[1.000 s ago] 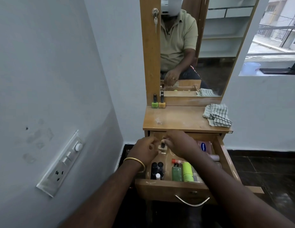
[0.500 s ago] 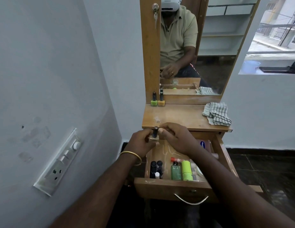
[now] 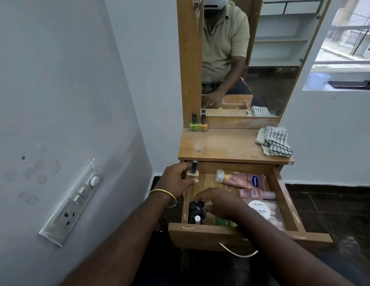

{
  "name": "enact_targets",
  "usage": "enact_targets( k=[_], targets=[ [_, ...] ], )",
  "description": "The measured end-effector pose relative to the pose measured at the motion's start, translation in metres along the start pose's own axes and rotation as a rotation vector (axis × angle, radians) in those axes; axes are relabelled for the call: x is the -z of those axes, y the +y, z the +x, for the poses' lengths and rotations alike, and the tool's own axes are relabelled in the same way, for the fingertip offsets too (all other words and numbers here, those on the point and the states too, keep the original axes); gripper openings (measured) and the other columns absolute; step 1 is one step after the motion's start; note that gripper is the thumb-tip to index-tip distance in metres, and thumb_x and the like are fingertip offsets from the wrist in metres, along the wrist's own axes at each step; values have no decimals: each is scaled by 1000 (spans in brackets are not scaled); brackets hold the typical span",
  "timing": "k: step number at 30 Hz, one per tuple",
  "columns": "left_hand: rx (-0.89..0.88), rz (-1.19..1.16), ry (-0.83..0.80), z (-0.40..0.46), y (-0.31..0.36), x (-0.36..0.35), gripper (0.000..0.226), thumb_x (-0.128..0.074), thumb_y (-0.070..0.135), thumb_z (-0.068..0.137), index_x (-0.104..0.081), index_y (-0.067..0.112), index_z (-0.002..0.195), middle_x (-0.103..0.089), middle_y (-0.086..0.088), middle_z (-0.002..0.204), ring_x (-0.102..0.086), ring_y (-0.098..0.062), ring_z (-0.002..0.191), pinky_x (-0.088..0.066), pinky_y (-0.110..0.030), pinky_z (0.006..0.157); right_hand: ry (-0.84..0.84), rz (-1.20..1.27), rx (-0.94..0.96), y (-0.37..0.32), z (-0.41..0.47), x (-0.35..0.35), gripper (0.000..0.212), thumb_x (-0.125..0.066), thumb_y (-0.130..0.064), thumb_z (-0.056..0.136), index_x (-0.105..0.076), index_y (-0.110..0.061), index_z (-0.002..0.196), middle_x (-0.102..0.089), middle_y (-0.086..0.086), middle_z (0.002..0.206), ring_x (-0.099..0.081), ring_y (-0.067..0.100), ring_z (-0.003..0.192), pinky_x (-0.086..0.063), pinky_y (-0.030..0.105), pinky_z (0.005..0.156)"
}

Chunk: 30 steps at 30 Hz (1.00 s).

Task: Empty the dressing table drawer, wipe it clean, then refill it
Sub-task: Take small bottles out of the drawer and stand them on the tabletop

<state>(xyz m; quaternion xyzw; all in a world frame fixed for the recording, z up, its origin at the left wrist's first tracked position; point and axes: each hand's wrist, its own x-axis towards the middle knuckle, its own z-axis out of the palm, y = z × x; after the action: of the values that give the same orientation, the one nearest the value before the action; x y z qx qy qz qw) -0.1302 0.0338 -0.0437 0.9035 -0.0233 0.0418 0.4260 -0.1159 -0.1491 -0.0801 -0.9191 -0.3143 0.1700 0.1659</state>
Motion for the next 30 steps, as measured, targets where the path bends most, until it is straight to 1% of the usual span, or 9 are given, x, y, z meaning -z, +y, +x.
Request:
enact_targets(
  k=[4,7,11,14,19,21,23,27,30],
  targets=[
    [-13,12,9,5,-2,1,25,-80,24,78,-70,19,100,-68,4,91,-62,-11,80,-47,-24,71,27,11,-9,7,2,0,32,-63,-19,91,-63,-31,122,-66,-6,121,-62,13,103,-55,35,86],
    [-17,0,16,11,-5,2,25,-79,25,78,-71,22,101,-71,3,95,-65,-16,88,-52,-31,78,88,144,-52,12,1,5,28,-65,-18,91,-65,-28,117,-67,-7,114,-63,9,97,-56,36,84],
    [-30,6,46,27,-2,8,26,-75,22,83,-69,20,108,-70,2,102,-64,-13,92,-47,-23,78,257,317,-83,13,1,32,22,-63,-17,93,-62,-26,114,-59,-13,101,-56,2,88,-49,19,73],
    [-45,21,48,49,1,13,30,-73,22,85,-68,16,114,-68,-1,106,-63,-17,96,-50,-29,83,416,381,-55,12,11,59,27,-62,-16,94,-59,-26,119,-54,-13,105,-55,0,91,-46,14,73],
    [-63,165,76,95,4,21,37,-74,26,84,-66,11,117,-59,-4,108,-54,-17,94,-42,-24,80,635,426,-73,20,48,91,34,-64,-19,94,-58,-24,127,-58,-6,117,-59,1,89,-49,15,74],
    [-61,178,79,113,6,23,35,-76,26,82,-69,11,112,-62,-6,104,-56,-20,93,-43,-26,78,691,424,-110,23,65,99,36,-65,-21,93,-57,-24,128,-58,-6,116,-59,3,88,-52,23,77],
    [-41,168,91,130,6,23,31,-78,27,80,-69,13,107,-64,-5,101,-58,-21,91,-45,-28,77,730,412,-140,27,83,105,34,-66,-22,92,-58,-22,126,-59,-5,114,-60,6,87,-53,29,78],
    [37,96,109,159,5,22,36,-81,24,77,-54,20,101,-59,5,92,-56,-14,82,-44,-24,71,787,379,-153,35,115,114,31,-68,-23,91,-62,-21,122,-66,-1,107,-62,11,83,-54,35,75],
    [55,62,109,176,-1,19,35,-82,20,76,-54,20,98,-60,7,88,-58,-13,81,-48,-24,71,801,352,-164,40,136,118,32,-70,-23,90,-64,-20,121,-70,1,105,-64,13,85,-54,35,77]
  ],
)
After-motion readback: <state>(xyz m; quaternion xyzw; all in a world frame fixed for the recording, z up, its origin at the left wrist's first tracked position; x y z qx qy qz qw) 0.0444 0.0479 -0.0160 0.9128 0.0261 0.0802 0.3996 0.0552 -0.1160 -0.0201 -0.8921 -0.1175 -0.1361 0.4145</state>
